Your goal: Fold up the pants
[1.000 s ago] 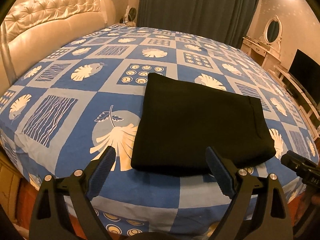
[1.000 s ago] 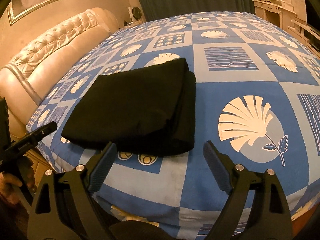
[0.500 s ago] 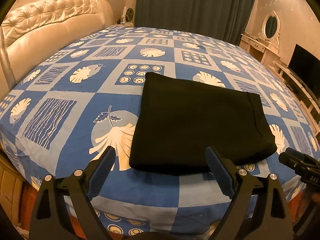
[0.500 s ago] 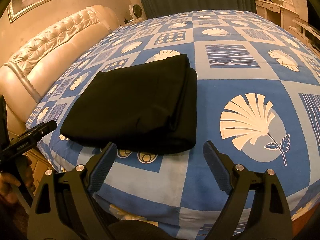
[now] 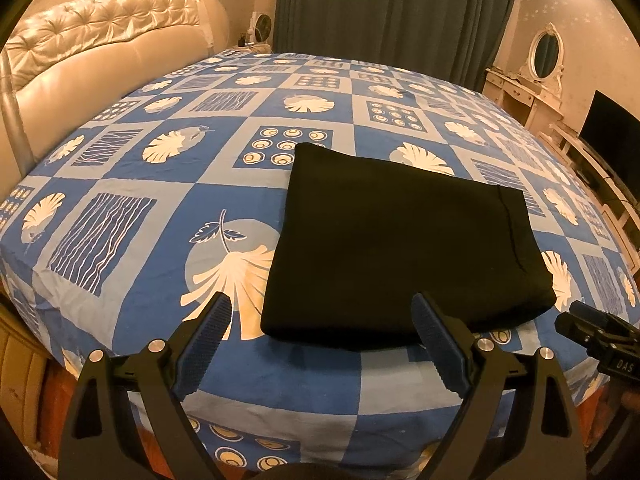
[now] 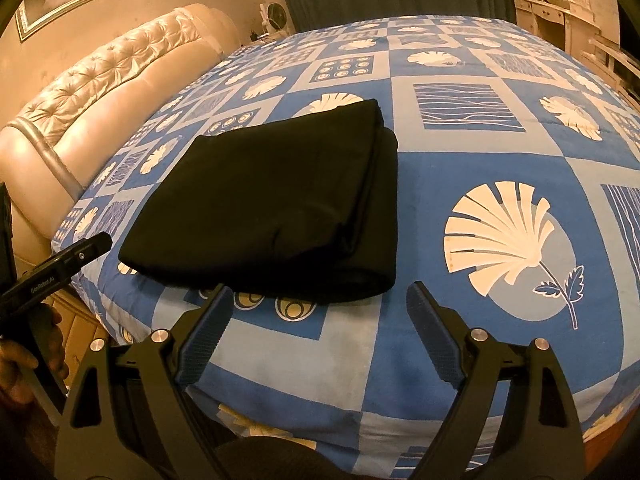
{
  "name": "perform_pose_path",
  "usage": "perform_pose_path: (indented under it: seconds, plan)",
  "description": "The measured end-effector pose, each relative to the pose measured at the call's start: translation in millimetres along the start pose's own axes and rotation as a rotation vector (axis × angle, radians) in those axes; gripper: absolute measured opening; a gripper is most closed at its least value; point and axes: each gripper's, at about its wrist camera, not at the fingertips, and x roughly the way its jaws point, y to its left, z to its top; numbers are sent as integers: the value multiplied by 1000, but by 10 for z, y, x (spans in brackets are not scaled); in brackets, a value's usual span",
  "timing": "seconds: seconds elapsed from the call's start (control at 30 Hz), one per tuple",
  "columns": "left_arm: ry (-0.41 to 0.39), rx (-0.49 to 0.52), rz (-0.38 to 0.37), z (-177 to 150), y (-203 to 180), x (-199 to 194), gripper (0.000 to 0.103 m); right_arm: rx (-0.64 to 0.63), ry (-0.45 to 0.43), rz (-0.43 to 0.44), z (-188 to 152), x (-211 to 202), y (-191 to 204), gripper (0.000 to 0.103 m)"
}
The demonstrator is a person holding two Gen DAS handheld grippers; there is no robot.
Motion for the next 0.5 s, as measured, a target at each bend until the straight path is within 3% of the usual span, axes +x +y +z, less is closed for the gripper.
perform_pose_path:
  seconds: [0.5]
  plan:
    - [-6,5,34,20,27,1,90,-3,7,3,-24,15,20,88]
